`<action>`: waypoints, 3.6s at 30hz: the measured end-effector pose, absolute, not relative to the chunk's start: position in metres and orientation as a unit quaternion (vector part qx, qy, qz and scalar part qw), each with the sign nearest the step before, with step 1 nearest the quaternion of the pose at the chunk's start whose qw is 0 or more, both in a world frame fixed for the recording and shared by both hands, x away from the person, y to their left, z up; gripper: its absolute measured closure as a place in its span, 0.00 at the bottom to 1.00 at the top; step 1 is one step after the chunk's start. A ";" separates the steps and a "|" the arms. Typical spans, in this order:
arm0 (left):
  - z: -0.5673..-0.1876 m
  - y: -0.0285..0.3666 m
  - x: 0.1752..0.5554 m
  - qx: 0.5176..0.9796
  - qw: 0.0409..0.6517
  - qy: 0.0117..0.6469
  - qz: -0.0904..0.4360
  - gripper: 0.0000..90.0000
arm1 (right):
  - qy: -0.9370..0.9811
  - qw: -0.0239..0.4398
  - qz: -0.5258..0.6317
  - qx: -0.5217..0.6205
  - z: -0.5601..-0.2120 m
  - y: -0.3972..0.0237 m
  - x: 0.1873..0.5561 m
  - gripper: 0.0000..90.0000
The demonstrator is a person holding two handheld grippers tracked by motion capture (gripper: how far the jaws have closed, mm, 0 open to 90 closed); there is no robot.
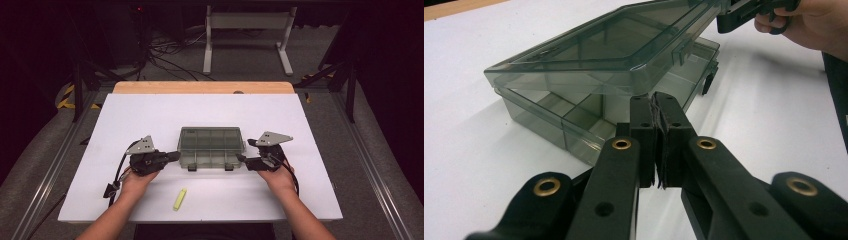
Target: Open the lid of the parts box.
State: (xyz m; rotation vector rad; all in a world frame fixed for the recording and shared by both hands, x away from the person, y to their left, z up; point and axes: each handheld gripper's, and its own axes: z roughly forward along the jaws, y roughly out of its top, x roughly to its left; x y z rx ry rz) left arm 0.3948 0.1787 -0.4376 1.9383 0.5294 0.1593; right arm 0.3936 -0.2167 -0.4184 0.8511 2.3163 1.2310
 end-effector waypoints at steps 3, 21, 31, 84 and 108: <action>-0.438 0.179 0.395 0.813 0.533 0.222 0.067 0.97 | 0.821 0.185 0.446 0.306 -0.417 -0.218 0.394 0.33; -0.433 0.179 0.390 0.818 0.527 0.209 0.093 0.70 | 0.811 0.180 0.470 0.298 -0.402 -0.219 0.401 0.34; -0.427 0.185 0.384 0.823 0.510 0.213 0.129 0.49 | 0.806 0.183 0.482 0.290 -0.389 -0.217 0.410 0.36; -0.421 0.231 0.366 0.799 0.520 0.256 0.160 0.28 | 0.793 0.166 0.495 0.314 -0.360 -0.215 0.493 0.55; -0.422 0.233 0.367 0.798 0.521 0.258 0.161 0.28 | 0.809 0.158 0.467 0.320 -0.374 -0.203 0.522 0.67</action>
